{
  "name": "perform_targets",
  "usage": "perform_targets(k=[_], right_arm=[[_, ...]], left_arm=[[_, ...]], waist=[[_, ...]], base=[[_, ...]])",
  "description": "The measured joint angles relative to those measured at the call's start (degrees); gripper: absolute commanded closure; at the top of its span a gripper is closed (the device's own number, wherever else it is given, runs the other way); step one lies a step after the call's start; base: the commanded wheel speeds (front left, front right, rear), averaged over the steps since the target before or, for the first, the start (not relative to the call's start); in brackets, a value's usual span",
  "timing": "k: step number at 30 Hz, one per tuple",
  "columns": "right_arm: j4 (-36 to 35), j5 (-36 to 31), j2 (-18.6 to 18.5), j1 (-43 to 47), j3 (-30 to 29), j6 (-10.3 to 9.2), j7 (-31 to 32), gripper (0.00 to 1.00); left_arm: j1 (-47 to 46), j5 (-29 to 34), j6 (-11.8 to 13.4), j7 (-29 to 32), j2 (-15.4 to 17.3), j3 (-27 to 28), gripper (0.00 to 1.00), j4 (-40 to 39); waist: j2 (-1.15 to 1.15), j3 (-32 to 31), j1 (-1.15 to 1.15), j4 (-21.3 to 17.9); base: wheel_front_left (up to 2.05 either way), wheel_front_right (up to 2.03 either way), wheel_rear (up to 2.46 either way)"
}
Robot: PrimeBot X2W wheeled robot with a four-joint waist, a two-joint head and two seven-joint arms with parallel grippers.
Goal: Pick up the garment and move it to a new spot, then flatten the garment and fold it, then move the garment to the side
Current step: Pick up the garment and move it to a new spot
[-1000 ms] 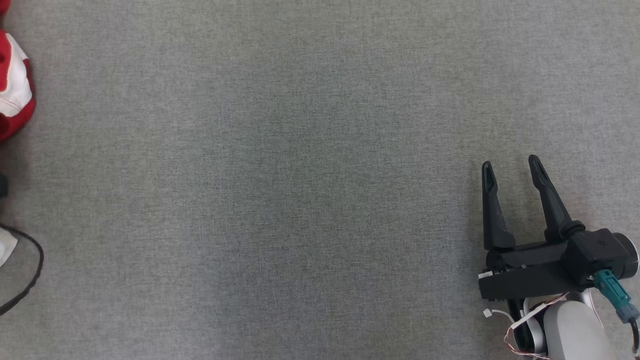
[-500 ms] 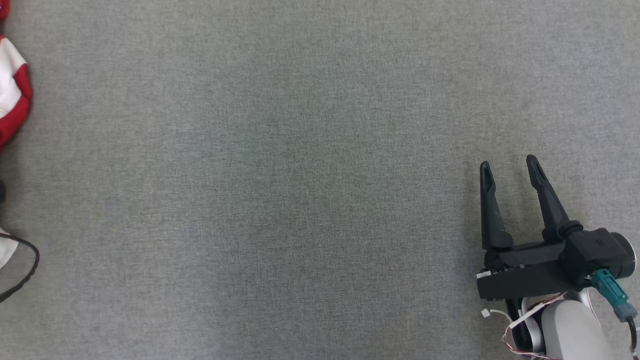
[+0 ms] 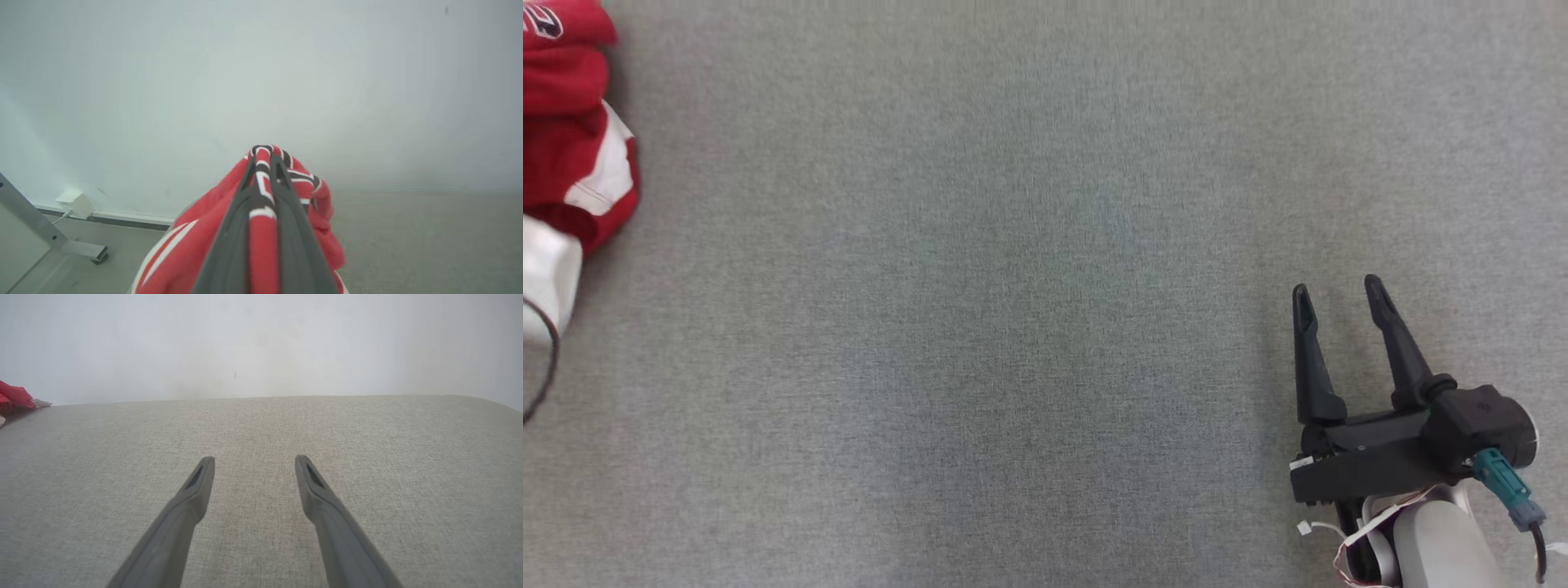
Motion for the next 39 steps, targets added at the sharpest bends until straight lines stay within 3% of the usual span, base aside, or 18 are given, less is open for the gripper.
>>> perform_targets(k=[5, 11, 16, 21, 31, 39], right_arm=[[1.54, 1.86, 0.01, 0.38, 0.80, 0.00, -0.68, 0.00], [3.44, 3.98, 0.01, 0.60, 1.48, 0.00, -1.26, 0.00], [5.09, 6.31, 0.00, 0.71, 1.89, 0.00, -1.52, 0.00], [4.93, 7.78, 0.00, 1.75, 2.04, 0.00, -1.54, 0.00], [4.27, 8.28, -0.01, 3.45, 1.53, 0.00, -1.62, 0.00], [4.12, 7.83, -0.01, 4.09, 1.20, 0.00, -1.62, 0.00]], left_arm=[[-2.16, 0.55, -0.04, -0.34, 0.69, -1.07, 1.00, -8.49], [-4.29, 1.58, 0.26, 3.99, 0.09, -4.07, 1.00, -21.34], [-4.89, 2.18, 0.63, 8.48, -2.82, -8.09, 1.00, -30.20], [-4.20, 1.49, 1.34, 11.39, -7.71, -12.01, 1.00, -34.94], [6.97, -0.53, 3.01, 10.98, -15.45, -18.84, 1.00, -35.00], [18.16, -1.01, 3.85, 6.76, -18.51, -22.54, 1.00, -27.00]], waist=[[0.00, -2.21, 0.00, -0.21], [-0.01, -4.14, 0.00, -2.42], [-0.01, -5.26, -0.01, -5.49], [-0.01, -6.34, 0.00, -9.10], [-0.01, -8.10, -0.01, -16.32], [-0.01, -8.11, -0.01, -17.94]], base=[[0.00, 0.00, 0.00], [0.00, 0.00, 0.00], [0.00, 0.00, 0.00], [0.00, 0.00, 0.00], [0.00, 0.00, 0.00], [0.00, 0.00, 0.00]])
